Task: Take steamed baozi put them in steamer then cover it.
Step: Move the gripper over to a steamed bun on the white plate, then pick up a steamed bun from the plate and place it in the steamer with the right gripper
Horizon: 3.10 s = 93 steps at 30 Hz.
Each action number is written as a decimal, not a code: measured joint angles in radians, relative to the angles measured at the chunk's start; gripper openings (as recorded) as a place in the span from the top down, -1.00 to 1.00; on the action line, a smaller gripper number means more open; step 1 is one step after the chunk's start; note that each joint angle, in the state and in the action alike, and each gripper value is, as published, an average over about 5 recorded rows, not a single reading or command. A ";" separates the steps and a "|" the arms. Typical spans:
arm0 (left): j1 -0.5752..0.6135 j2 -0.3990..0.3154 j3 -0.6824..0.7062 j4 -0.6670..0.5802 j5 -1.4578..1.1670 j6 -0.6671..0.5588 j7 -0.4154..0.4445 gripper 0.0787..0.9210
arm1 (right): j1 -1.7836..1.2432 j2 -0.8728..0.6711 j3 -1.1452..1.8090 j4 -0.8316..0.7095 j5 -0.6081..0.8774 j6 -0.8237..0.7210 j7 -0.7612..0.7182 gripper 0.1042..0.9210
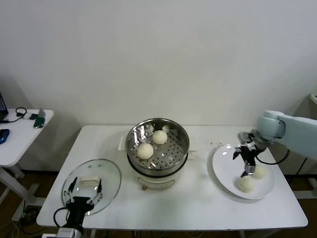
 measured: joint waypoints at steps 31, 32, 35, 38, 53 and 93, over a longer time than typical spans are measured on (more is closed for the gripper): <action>0.008 -0.003 -0.001 0.024 0.003 -0.003 -0.002 -0.77 | -0.250 0.019 0.198 -0.128 -0.140 0.038 -0.021 -0.62; 0.008 -0.003 -0.001 0.024 0.003 -0.003 -0.002 -0.77 | -0.251 0.020 0.199 -0.130 -0.142 0.039 -0.021 -0.60; 0.009 -0.004 -0.002 0.024 0.003 -0.005 -0.002 -0.77 | -0.256 0.023 0.203 -0.136 -0.147 0.042 -0.022 -0.57; 0.010 -0.004 -0.001 0.025 0.003 -0.006 -0.002 -0.77 | -0.262 0.026 0.208 -0.141 -0.150 0.045 -0.023 -0.55; 0.016 -0.006 -0.001 0.025 0.002 -0.010 -0.002 -0.77 | -0.254 0.039 0.221 -0.152 -0.151 0.065 -0.031 -0.47; 0.030 0.030 0.026 0.004 0.000 -0.007 -0.007 -0.77 | 0.388 0.571 -0.035 0.011 -0.061 0.501 -0.175 -0.51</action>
